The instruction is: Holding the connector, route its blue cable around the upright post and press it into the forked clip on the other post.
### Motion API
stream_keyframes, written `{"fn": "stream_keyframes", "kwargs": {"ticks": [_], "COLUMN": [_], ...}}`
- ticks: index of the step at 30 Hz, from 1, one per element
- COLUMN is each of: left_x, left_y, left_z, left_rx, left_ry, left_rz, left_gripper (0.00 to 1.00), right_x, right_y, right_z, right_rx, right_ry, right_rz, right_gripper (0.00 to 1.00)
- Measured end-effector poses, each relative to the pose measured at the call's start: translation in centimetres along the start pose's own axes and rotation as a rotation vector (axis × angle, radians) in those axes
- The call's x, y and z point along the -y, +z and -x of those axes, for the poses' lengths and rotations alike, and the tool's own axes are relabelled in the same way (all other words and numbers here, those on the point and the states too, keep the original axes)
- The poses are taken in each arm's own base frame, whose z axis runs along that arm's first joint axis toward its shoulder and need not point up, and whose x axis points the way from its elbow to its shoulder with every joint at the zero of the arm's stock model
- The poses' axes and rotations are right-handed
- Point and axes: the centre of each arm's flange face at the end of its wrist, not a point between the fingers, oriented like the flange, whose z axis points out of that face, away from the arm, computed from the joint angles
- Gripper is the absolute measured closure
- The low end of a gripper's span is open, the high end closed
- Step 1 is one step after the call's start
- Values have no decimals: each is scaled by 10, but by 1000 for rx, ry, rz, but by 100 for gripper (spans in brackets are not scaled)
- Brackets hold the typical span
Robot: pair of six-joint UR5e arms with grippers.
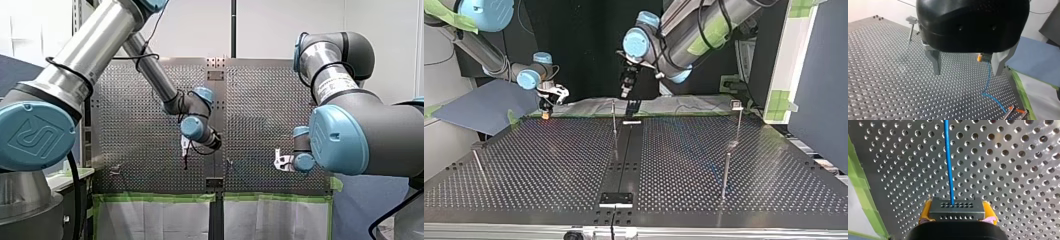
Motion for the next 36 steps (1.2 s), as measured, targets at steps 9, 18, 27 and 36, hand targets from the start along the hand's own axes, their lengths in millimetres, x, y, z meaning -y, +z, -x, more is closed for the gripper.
{"fn": "stream_keyframes", "kwargs": {"ticks": [9,18,27,36], "left_x": [-6,-12,-20,-29], "left_y": [-29,-63,-97,-131], "left_z": [9,16,21,22], "left_rx": [-3,-3,-3,-3], "left_ry": [-9,-23,-25,-28], "left_rz": [-2,-2,-2,-2], "left_gripper": [0,0,0,0], "right_x": [2,1,-7,1], "right_y": [0,-1,-1,-5], "right_z": [0,0,0,-31], "right_rx": [1,4,16,-5], "right_ry": [8,7,1,-18], "right_rz": [-7,-4,26,12], "right_gripper": [100,100,100,100]}}
